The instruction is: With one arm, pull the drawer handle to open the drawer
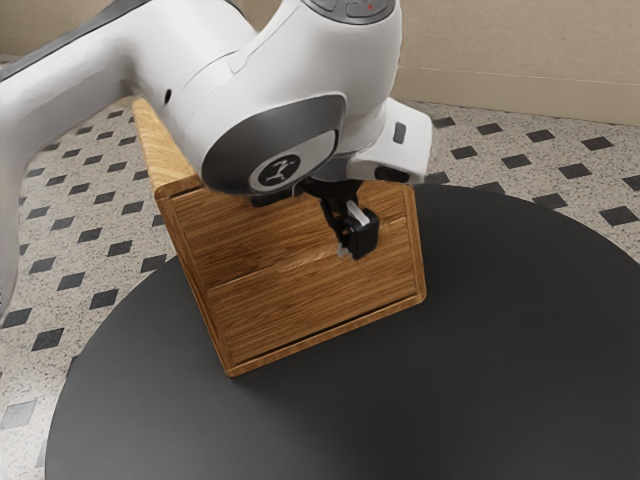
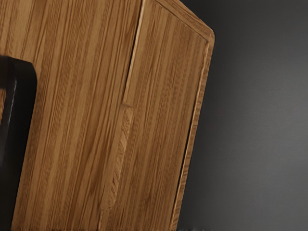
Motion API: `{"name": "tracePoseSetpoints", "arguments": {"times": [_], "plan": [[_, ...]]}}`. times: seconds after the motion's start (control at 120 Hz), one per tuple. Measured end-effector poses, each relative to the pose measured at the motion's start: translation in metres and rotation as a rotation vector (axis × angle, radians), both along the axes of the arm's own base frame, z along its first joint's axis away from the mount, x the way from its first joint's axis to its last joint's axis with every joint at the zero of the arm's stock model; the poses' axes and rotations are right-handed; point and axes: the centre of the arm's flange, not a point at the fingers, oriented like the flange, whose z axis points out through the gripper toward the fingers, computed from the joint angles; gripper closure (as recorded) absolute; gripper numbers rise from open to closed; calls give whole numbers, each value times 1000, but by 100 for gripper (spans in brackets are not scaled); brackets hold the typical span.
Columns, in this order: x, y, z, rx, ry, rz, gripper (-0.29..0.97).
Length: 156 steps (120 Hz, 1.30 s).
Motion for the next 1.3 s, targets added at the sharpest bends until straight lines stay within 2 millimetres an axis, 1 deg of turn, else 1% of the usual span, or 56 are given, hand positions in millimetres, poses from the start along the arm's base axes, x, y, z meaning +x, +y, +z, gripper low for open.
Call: {"name": "tracePoseSetpoints", "arguments": {"times": [0.092,0.242,0.433,0.667,0.792,0.908,1.175,1.3], "plan": [[7,14,1,7,-12,10,0],[13,17,0,19,-23,-1,0],[18,32,-1,25,-24,10,0],[20,39,-4,25,-18,4,0],[20,37,-17,24,9,-7,0],[21,41,-22,24,20,-6,0],[21,41,-28,25,33,-11,0],[20,41,-25,25,29,-13,0]]}}
